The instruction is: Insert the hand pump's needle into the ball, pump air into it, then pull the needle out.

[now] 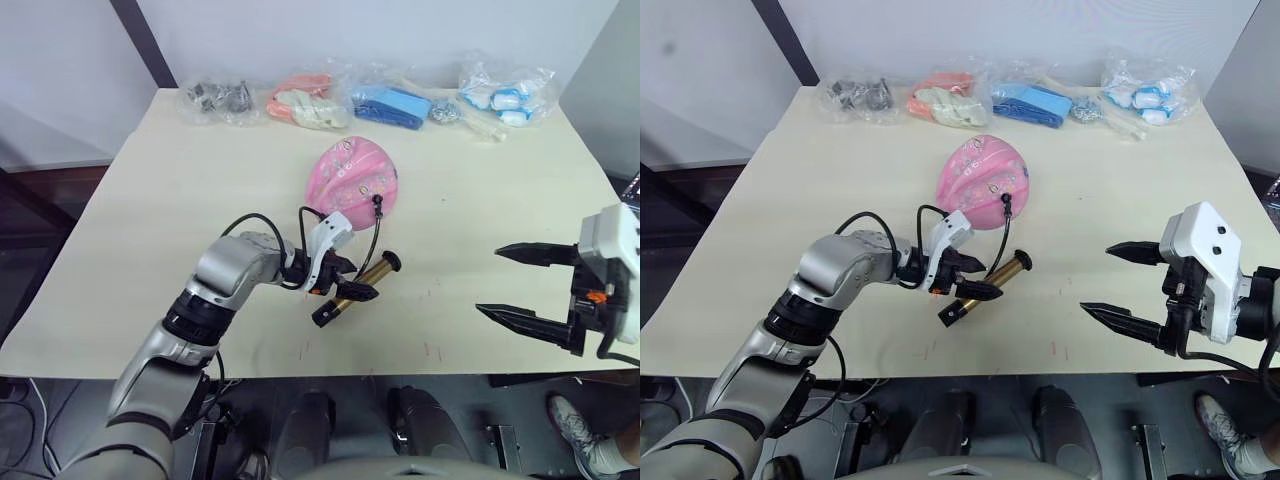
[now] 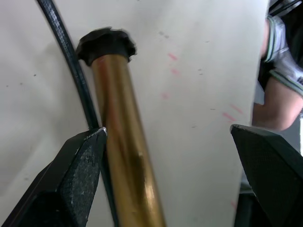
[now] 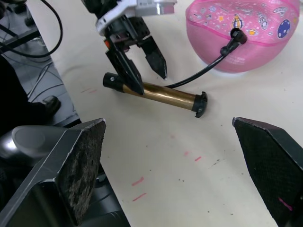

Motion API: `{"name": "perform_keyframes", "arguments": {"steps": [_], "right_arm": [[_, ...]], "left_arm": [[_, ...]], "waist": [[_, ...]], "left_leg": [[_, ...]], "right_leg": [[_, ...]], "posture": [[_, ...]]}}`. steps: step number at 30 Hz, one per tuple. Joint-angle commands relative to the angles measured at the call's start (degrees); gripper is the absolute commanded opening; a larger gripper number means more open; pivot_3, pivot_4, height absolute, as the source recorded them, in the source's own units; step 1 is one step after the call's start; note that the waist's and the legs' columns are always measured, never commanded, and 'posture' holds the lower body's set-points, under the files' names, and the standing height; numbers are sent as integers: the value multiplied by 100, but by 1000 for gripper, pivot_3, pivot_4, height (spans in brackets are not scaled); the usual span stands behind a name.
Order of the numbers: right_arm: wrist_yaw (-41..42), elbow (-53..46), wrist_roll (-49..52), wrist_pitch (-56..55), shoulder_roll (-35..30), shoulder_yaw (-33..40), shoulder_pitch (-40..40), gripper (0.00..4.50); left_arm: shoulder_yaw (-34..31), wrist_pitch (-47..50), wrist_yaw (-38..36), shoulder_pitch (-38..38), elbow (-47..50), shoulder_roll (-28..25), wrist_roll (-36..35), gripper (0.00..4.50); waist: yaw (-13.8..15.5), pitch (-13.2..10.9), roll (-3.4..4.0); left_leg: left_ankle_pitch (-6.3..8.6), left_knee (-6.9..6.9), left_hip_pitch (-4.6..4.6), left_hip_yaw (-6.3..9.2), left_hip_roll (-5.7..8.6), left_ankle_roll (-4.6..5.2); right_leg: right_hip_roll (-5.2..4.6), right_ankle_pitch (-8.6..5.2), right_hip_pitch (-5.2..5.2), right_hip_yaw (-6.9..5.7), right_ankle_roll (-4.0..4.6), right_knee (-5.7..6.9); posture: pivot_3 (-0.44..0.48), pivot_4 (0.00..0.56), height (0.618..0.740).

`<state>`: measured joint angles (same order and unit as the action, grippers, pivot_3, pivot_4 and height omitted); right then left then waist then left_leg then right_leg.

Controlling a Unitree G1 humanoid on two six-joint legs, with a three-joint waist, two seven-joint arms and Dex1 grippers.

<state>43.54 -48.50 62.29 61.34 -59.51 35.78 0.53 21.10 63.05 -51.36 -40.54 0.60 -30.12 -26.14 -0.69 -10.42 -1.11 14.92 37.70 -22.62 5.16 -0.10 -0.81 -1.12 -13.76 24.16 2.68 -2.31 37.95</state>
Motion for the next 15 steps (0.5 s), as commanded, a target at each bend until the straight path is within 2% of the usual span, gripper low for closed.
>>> {"name": "perform_keyframes", "arguments": {"steps": [1,15], "right_arm": [[-161,-105,150,-145,-84,99,24,4500],[-446,-309,380,-413,-21,336,553,4500]], "left_arm": [[140,-297,-227,-216,-161,84,117,4477],[639,-813,-624,-599,-1225,579,753,4477]], "waist": [[0,0,0],[0,1,0]], "left_leg": [[0,4,0,0,0,0],[1,31,-11,-4,-1,2]], "right_leg": [[0,0,0,0,0,0],[0,2,-7,-6,-3,3]], "posture": [[0,150,740],[0,150,740]]}}
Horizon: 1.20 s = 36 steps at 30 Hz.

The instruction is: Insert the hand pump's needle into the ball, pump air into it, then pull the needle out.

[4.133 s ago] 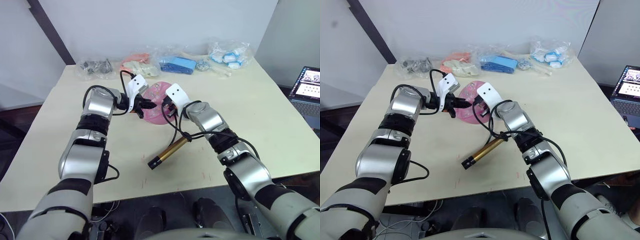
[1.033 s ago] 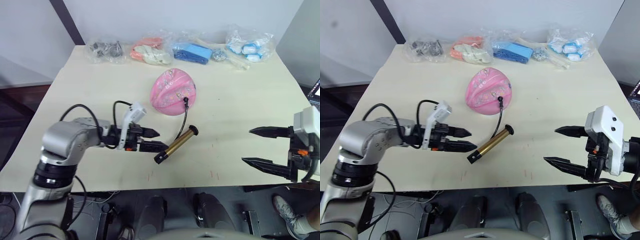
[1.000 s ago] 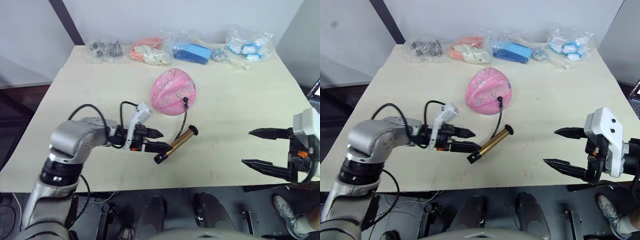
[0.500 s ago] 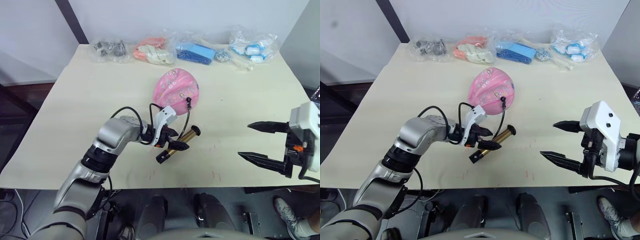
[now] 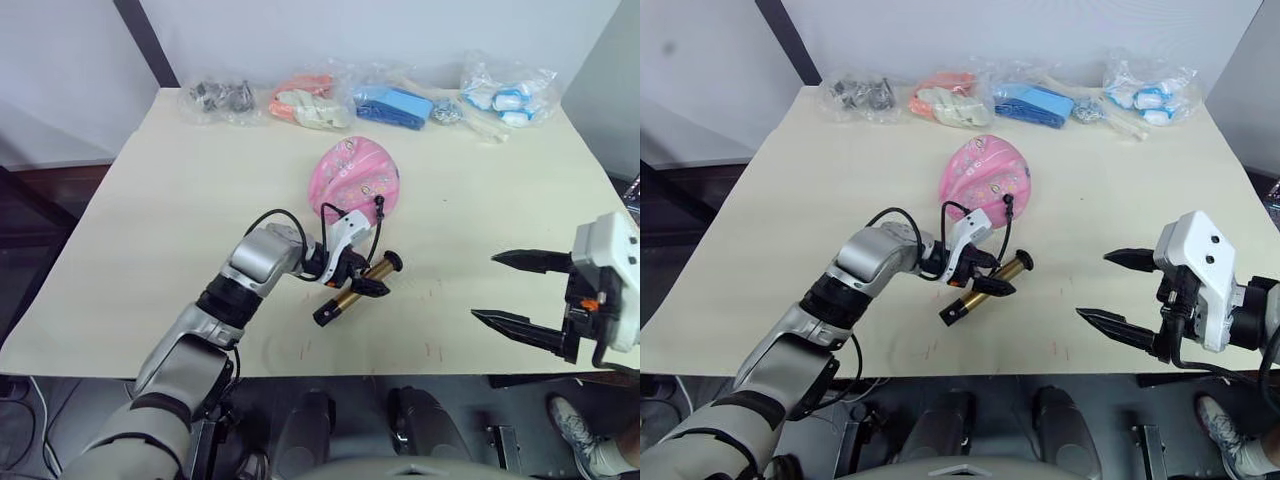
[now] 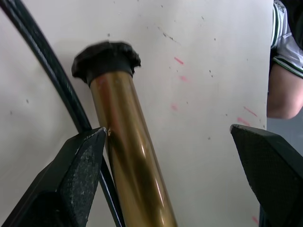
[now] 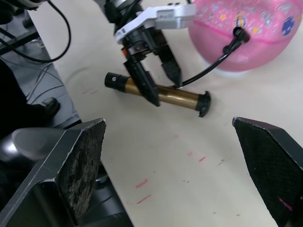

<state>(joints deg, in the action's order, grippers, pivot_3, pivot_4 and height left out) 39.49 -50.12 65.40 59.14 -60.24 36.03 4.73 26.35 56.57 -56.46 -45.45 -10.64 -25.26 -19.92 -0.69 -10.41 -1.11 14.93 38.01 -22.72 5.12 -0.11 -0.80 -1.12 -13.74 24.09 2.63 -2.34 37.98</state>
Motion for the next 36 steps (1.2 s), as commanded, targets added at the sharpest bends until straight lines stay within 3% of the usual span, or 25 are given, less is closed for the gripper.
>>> {"name": "perform_keyframes", "arguments": {"steps": [1,7,17,25,36], "right_arm": [[-63,-170,63,-226,80,341,203,4500],[-284,-465,15,-543,486,599,776,4500],[-368,-988,-343,-1868,1474,967,2521,4500],[-54,-988,-674,-2596,1643,1492,3969,4500],[491,-644,-919,-2848,1716,1556,4141,4500]], "left_arm": [[133,-207,-121,-131,-181,132,180,4477],[208,-447,-190,-262,-567,340,442,4477],[240,-634,-370,-315,-765,438,702,4477],[259,-856,-486,-399,-1040,553,894,4477],[129,-1228,-442,-578,-1635,968,1117,4477]], "waist": [[1,0,0],[-4,0,-1],[-14,4,4],[-5,5,3],[0,6,4]], "left_leg": [[0,2,0,0,0,0],[1,10,0,-2,-1,1],[1,16,5,-5,-4,2],[2,18,6,-7,-5,4],[4,20,6,-12,-5,6]], "right_leg": [[0,0,-2,0,0,0],[-1,1,-10,-5,-2,0],[-1,0,-18,-8,-2,2],[-1,0,-23,-9,-3,0],[-2,-1,-25,-7,-4,-2]], "posture": [[0,150,740],[0,150,740],[0,150,740],[0,150,740],[0,150,740]]}}
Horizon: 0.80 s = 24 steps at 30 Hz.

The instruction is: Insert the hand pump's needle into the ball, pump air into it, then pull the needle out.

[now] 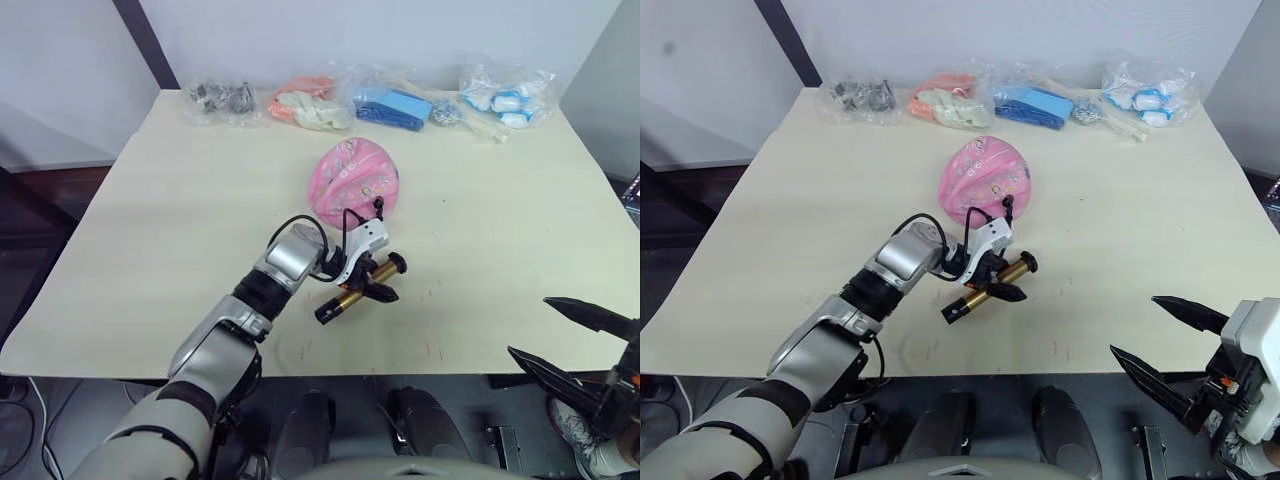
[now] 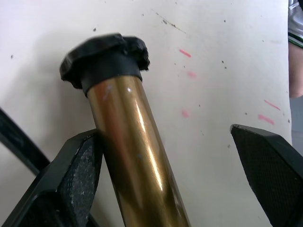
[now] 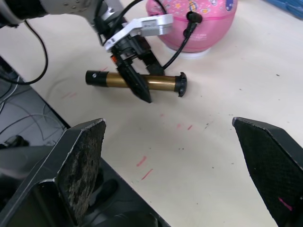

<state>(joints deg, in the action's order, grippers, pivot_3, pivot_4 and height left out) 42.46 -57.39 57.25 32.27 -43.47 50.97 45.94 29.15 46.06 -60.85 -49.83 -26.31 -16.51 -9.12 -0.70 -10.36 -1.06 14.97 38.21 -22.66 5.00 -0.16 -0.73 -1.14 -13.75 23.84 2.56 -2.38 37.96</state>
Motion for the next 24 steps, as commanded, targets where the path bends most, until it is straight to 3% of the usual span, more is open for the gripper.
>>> {"name": "perform_keyframes", "arguments": {"steps": [1,6,24], "right_arm": [[313,185,-125,-198,35,90,5,4500],[941,860,-369,-390,-30,188,-90,4500],[1871,1721,-1058,-400,-536,-272,-712,4500]], "left_arm": [[-159,-218,14,-170,-147,152,62,4477],[-145,-230,172,-306,-414,502,191,4477],[367,-247,-499,-727,-610,112,861,4477]], "waist": [[-3,0,0],[1,0,0],[-16,1,3]], "left_leg": [[0,0,0,0,0,0],[1,3,0,-1,1,1],[4,5,6,-6,-1,7]], "right_leg": [[0,0,0,0,0,0],[0,0,-2,0,0,0],[2,1,-5,5,-1,4]], "posture": [[0,150,740],[0,150,740],[0,150,740]]}}
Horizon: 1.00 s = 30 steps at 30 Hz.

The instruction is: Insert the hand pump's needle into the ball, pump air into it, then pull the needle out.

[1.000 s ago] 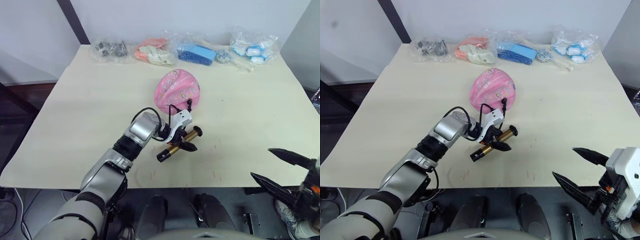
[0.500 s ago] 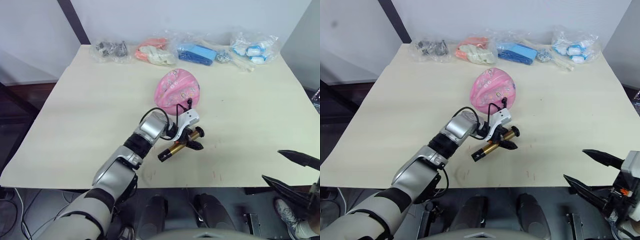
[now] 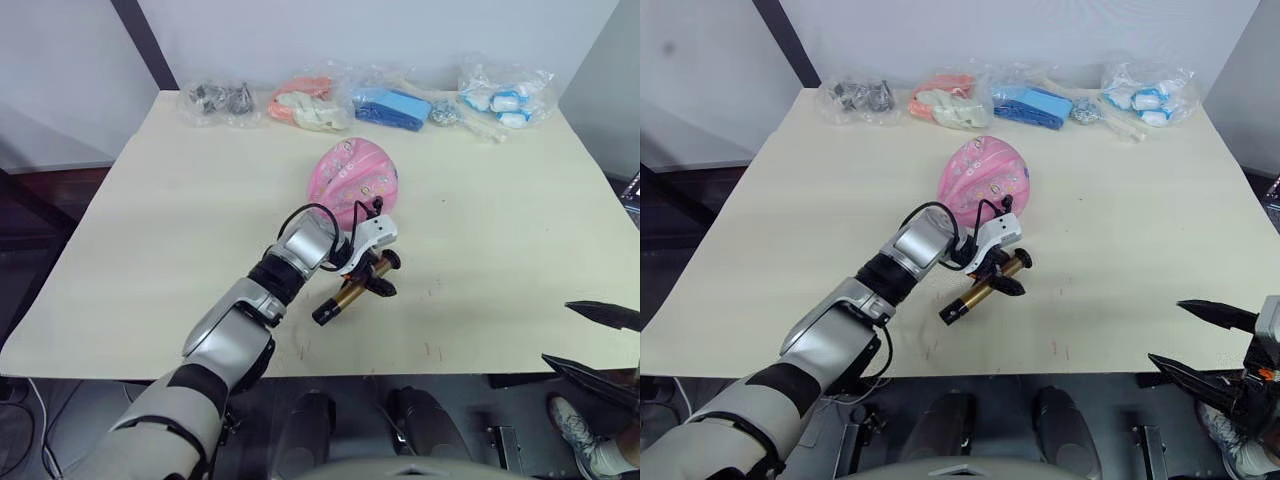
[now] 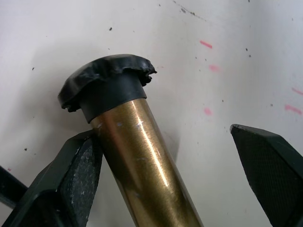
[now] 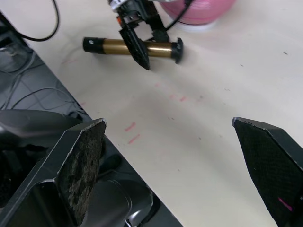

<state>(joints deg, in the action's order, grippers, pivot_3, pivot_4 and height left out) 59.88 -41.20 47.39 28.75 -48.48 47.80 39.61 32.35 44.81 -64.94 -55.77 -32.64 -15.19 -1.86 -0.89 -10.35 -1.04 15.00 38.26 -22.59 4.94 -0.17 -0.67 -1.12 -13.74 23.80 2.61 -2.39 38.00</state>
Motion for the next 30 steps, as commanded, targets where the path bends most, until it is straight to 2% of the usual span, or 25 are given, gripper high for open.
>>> {"name": "perform_keyframes", "arguments": {"steps": [1,12,16,19,21,24,30], "right_arm": [[163,144,-97,-61,-31,40,-106,4500],[299,94,-193,-187,198,-88,-296,4500],[294,105,-255,-214,226,-171,-325,4500],[262,70,-256,-194,232,-201,-349,4500],[251,53,-238,-168,231,-172,-350,4500],[260,57,-236,-163,241,-142,-329,4500],[108,-48,-45,-37,269,-23,-357,4500]], "left_arm": [[41,-123,-95,-135,14,-14,162,4477],[114,-202,-253,-125,95,-204,444,4477],[136,-249,-278,-69,145,-201,512,3333],[85,-291,-283,-35,191,-181,514,1786],[-17,-283,-320,-29,303,-211,444,1071],[-237,-193,-396,-16,528,-272,255,1074],[-918,248,-787,100,1463,-466,-572,1074]], "waist": [[4,0,0],[-6,0,0],[-3,0,0],[4,0,1],[5,0,1],[4,0,0],[5,0,1]], "left_leg": [[0,1,-2,0,0,0],[0,1,1,-1,0,0],[0,2,0,0,0,0],[0,2,0,0,0,0],[0,2,0,0,0,0],[0,2,-1,0,0,0],[0,3,-1,1,0,0]], "right_leg": [[0,0,0,0,0,-1],[0,0,0,1,0,2],[0,0,0,1,0,2],[0,1,0,0,0,2],[0,0,0,0,0,2],[-1,1,0,0,0,2],[-2,1,0,-1,1,3]], "posture": [[0,150,740],[0,150,740],[0,150,740],[0,150,740],[0,150,740],[0,150,740],[0,150,740]]}}
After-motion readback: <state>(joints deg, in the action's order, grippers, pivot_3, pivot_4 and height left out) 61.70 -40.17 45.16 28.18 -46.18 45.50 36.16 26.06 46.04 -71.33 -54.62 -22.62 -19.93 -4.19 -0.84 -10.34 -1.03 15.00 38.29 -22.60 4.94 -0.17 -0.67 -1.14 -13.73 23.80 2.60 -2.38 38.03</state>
